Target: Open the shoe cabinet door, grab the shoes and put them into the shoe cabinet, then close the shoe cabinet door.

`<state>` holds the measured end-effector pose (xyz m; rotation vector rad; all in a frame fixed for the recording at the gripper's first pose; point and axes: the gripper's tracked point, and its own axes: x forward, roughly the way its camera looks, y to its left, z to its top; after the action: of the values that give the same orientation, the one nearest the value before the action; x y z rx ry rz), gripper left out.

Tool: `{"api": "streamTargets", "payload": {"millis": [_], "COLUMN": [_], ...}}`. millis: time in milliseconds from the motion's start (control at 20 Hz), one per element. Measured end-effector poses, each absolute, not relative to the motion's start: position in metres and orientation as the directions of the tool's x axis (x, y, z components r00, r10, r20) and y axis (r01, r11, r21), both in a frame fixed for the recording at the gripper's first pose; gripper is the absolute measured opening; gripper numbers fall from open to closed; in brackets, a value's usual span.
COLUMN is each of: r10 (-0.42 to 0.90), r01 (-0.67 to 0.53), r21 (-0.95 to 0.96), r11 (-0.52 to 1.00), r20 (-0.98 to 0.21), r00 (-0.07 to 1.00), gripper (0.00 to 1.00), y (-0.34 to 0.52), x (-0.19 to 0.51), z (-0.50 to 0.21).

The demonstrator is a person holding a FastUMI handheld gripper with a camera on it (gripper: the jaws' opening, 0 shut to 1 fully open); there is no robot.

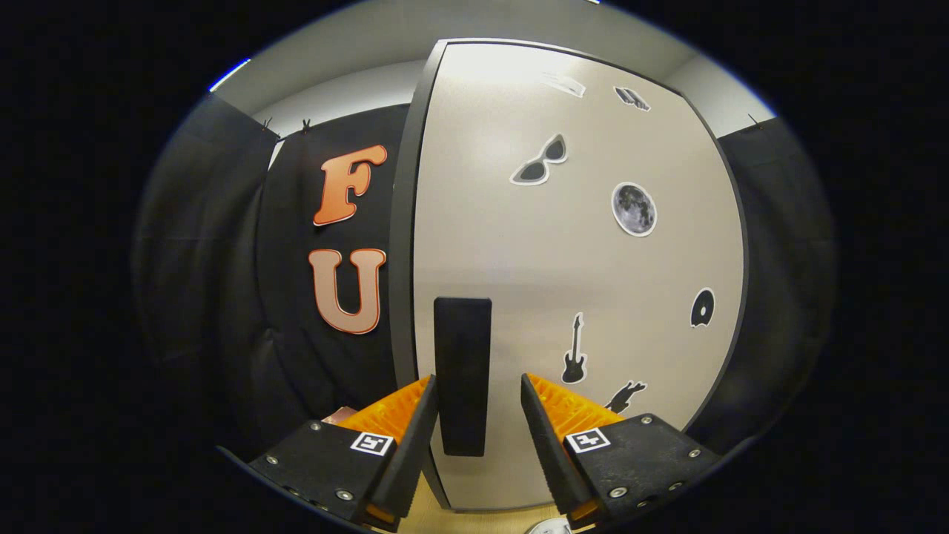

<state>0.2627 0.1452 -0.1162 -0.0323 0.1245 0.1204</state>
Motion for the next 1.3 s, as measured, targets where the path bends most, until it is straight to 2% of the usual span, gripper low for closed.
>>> {"api": "streamTargets", "payload": {"millis": [200,300,350,650,800,1300], "r10": [0.111,0.11,0.101,0.115,0.122,0.106], "r01": [-0.116,-0.115,-0.107,-0.114,-0.122,-0.105], "r21": [-0.027,-0.024,-0.032,0.015,0.01,0.015], "r11": [0.993,0.993,0.994,0.993,0.992,0.994], "r20": [-0.14,-0.145,-0.141,-0.166,-0.179,-0.176], "r00": [0.984,0.983,0.985,0.979,0.976,0.979], "gripper": [0.57,0.49,0.41,0.28,0.24,0.24], "y": [0.151,0.155,0.155,0.155,0.155,0.141], "x": [0.267,0.268,0.268,0.267,0.263,0.222], "z": [-0.123,-0.124,-0.125,-0.126,-0.125,-0.12]}}
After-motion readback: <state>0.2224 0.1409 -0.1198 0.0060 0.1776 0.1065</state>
